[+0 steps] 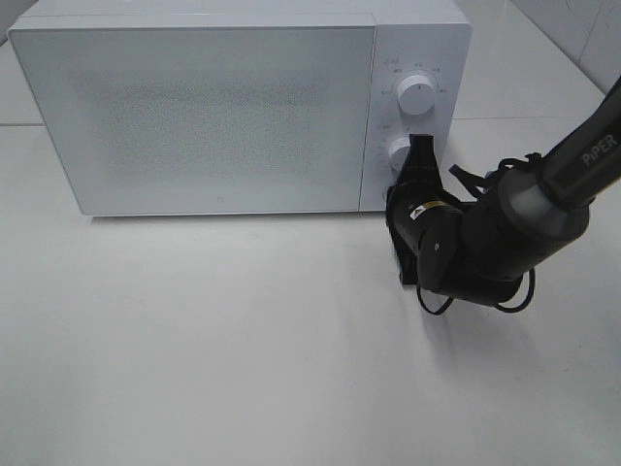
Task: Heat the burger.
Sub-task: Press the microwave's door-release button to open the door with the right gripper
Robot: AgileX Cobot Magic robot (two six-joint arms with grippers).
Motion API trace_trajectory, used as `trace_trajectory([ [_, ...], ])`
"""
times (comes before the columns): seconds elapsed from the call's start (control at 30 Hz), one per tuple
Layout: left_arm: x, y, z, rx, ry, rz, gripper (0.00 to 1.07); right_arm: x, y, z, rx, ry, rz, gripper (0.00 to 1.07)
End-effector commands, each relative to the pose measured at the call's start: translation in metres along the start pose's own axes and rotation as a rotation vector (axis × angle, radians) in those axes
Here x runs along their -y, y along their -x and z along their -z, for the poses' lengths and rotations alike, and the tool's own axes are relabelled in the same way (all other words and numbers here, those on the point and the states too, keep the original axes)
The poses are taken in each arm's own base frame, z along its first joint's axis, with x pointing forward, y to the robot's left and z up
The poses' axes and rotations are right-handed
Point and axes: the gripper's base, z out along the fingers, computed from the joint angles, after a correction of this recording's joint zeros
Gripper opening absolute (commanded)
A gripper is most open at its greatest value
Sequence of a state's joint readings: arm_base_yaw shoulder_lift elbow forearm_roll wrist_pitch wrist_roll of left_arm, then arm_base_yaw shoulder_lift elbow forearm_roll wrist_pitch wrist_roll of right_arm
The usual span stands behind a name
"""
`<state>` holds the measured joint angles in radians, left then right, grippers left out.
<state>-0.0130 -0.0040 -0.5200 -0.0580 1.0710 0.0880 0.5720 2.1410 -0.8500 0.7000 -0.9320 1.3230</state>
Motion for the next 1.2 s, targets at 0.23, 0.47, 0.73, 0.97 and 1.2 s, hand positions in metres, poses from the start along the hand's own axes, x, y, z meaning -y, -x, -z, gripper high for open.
trace_trajectory([
  [0.23, 0.0, -0.002, 0.002, 0.018, 0.006, 0.002, 1.0, -0.012, 0.0, -0.01, 0.03, 0.055, -0.004, 0.0],
  [0.47, 0.0, -0.002, 0.002, 0.018, 0.006, 0.002, 1.0, -0.031, -0.001, -0.017, 0.054, 0.143, -0.026, 0.0],
  [0.73, 0.0, -0.002, 0.002, 0.018, 0.006, 0.002, 1.0, -0.057, -0.001, -0.017, 0.102, 0.336, -0.034, 0.0],
  [0.97, 0.0, -0.002, 0.002, 0.018, 0.006, 0.002, 1.0, -0.063, -0.002, -0.018, 0.107, 0.367, -0.038, 0.0],
  [1.2, 0.0, -0.002, 0.002, 0.018, 0.006, 0.002, 1.0, -0.062, -0.001, -0.018, 0.119, 0.374, -0.033, 0.0],
])
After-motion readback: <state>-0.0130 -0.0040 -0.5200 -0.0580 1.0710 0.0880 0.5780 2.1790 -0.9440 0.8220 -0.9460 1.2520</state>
